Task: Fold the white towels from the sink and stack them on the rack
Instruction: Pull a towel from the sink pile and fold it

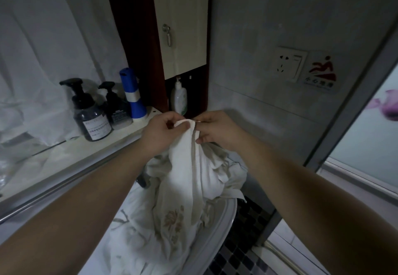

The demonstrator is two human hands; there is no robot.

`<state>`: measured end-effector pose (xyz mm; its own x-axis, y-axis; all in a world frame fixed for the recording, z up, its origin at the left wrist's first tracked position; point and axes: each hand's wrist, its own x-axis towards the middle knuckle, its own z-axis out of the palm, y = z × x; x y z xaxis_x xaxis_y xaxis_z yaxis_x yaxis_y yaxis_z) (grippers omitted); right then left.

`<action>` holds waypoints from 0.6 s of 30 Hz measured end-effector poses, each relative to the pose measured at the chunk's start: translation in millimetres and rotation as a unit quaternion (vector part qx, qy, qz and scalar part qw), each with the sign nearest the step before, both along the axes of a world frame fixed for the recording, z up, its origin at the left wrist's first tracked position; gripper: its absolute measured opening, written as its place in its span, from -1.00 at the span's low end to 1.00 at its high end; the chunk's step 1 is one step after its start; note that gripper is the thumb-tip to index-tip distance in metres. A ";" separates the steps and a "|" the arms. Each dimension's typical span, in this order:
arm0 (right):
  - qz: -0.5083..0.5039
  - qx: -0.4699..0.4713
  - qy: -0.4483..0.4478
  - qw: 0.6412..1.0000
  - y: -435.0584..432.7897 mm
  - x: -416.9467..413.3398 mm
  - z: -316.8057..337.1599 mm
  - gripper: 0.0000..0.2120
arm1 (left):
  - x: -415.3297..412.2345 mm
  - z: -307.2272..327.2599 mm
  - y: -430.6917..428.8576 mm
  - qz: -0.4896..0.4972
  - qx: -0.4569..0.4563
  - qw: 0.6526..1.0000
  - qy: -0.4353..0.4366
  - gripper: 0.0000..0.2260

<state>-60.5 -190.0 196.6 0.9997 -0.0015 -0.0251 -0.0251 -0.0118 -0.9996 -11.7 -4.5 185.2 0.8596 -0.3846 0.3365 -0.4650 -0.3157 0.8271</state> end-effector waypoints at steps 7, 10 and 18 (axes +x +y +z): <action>0.046 0.045 0.003 0.998 -9.6 -12.0 3.2 -0.83 | -1.5 3.6 -7.1 -0.045 -0.057 0.996 0.059 -0.95; 0.057 0.040 -0.002 0.998 -11.7 -16.9 7.0 -0.77 | -1.2 3.8 -11.1 -0.049 -0.048 0.996 0.054 -0.92; 0.061 -0.004 -0.001 0.998 -11.7 -20.5 17.5 -0.69 | 5.0 6.3 -14.1 -0.041 -0.015 0.999 0.016 -0.93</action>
